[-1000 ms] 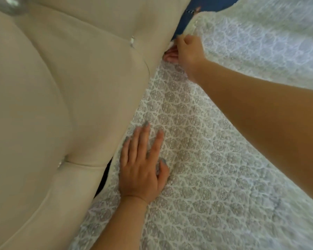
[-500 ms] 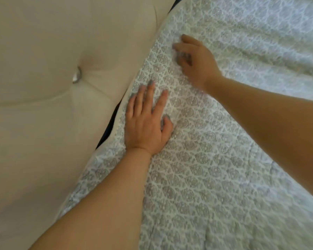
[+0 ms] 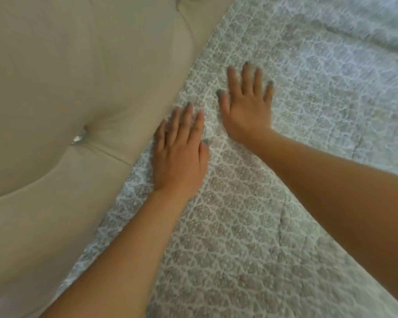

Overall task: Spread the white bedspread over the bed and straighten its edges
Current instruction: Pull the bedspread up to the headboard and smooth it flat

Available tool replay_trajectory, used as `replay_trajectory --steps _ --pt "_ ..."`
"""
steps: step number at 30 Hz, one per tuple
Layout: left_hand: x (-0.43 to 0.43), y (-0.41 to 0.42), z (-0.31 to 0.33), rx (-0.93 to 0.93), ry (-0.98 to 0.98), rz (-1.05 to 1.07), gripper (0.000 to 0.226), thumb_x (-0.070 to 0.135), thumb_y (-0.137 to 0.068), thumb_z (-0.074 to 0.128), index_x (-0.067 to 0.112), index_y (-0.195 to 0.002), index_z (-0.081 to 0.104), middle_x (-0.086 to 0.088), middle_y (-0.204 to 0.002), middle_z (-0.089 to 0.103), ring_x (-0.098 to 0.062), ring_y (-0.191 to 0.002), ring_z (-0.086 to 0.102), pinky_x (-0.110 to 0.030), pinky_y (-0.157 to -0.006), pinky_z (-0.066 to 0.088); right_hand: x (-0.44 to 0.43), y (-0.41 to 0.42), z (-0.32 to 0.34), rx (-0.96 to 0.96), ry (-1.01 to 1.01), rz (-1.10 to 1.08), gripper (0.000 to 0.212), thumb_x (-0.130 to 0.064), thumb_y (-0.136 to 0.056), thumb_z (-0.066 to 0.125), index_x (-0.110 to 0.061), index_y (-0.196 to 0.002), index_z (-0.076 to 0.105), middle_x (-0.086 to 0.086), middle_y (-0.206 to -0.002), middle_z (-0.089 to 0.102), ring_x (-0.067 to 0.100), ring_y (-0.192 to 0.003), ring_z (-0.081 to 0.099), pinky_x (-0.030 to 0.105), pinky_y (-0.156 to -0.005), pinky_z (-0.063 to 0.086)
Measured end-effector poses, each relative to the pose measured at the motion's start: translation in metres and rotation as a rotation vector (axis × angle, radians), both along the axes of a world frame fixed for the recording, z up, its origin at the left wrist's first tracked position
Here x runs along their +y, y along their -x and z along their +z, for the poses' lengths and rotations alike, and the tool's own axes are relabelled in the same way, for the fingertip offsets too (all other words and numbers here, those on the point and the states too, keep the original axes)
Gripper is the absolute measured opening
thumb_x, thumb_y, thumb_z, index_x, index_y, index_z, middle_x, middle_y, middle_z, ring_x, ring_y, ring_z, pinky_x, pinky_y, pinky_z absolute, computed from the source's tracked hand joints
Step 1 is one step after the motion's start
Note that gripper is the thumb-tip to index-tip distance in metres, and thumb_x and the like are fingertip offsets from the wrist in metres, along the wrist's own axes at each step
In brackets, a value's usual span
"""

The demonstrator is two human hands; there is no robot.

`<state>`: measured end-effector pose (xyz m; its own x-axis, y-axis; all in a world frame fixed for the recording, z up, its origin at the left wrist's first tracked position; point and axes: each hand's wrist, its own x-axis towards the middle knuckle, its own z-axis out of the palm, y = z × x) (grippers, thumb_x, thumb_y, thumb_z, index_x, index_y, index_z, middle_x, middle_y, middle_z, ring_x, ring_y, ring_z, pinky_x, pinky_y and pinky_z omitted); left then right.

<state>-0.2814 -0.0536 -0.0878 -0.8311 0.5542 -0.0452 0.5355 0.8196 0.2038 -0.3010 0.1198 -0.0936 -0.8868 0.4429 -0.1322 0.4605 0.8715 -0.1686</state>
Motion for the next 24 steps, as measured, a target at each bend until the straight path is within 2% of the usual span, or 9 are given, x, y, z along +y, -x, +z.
replay_trajectory --steps 4,7,11,14,18,21,24 --pt "-0.017 0.004 -0.004 -0.005 0.005 -0.013 0.057 0.039 -0.099 0.019 0.023 -0.153 0.008 0.000 -0.161 0.004 -0.017 -0.148 0.001 -0.038 -0.120 0.001 -0.004 0.029 0.003 0.001 0.040 0.054 0.060 -0.049 -0.099 0.014 -0.028 -0.154 0.001 0.008 -0.162 -0.003 0.028 -0.149 -0.009 0.050 -0.119 -0.006" --pt "-0.021 0.010 -0.010 0.023 0.064 -0.019 0.056 0.041 -0.100 0.011 0.024 -0.153 0.003 -0.003 -0.161 -0.001 -0.017 -0.148 -0.003 -0.040 -0.121 0.008 -0.002 0.030 0.009 0.020 0.083 0.039 0.062 -0.051 -0.098 0.021 -0.028 -0.154 0.006 0.009 -0.162 -0.001 0.028 -0.149 -0.006 0.047 -0.120 -0.004" --pt "-0.012 0.019 -0.011 -0.003 0.100 0.042 0.056 0.036 -0.102 0.012 0.020 -0.153 -0.005 -0.007 -0.161 -0.003 -0.020 -0.148 -0.003 -0.041 -0.120 0.008 -0.020 0.020 0.007 -0.087 0.084 0.159 0.065 -0.056 -0.097 0.012 -0.029 -0.152 -0.009 0.006 -0.160 -0.017 0.027 -0.147 -0.019 0.050 -0.118 -0.011" --pt "-0.011 0.021 -0.011 -0.009 0.110 0.030 0.058 0.031 -0.103 0.021 0.016 -0.153 -0.004 -0.011 -0.161 -0.003 -0.023 -0.148 -0.004 -0.042 -0.120 0.009 -0.027 -0.003 0.010 -0.055 0.115 0.246 0.061 -0.052 -0.100 0.014 -0.031 -0.153 -0.006 0.003 -0.161 -0.014 0.024 -0.147 -0.017 0.047 -0.119 -0.009" --pt "-0.026 -0.006 -0.006 -0.028 0.031 0.047 0.062 0.016 -0.101 0.036 0.016 -0.153 0.002 -0.009 -0.161 -0.004 -0.023 -0.148 -0.004 -0.040 -0.121 0.003 -0.036 -0.060 0.011 -0.012 0.130 0.300 0.055 -0.047 -0.102 0.017 -0.033 -0.153 0.002 -0.002 -0.162 -0.007 0.020 -0.149 -0.013 0.041 -0.120 -0.008" --pt "-0.060 -0.055 0.001 -0.053 -0.015 0.039 0.056 0.028 -0.103 0.028 0.017 -0.153 0.007 -0.006 -0.161 0.000 -0.022 -0.149 -0.002 -0.040 -0.121 0.003 -0.046 -0.103 0.015 -0.033 0.130 0.325 0.058 -0.051 -0.101 0.015 -0.034 -0.153 -0.001 -0.003 -0.162 -0.009 0.019 -0.148 -0.014 0.044 -0.120 -0.008" --pt "-0.103 -0.103 0.004 -0.092 0.024 0.022 0.059 0.041 -0.101 0.023 0.018 -0.153 0.009 -0.005 -0.161 0.001 -0.021 -0.149 -0.002 -0.043 -0.121 0.005 -0.075 -0.140 0.015 -0.093 0.071 0.367 0.068 -0.062 -0.097 0.015 -0.031 -0.152 -0.008 -0.001 -0.161 -0.014 0.020 -0.148 -0.018 0.048 -0.119 -0.009"
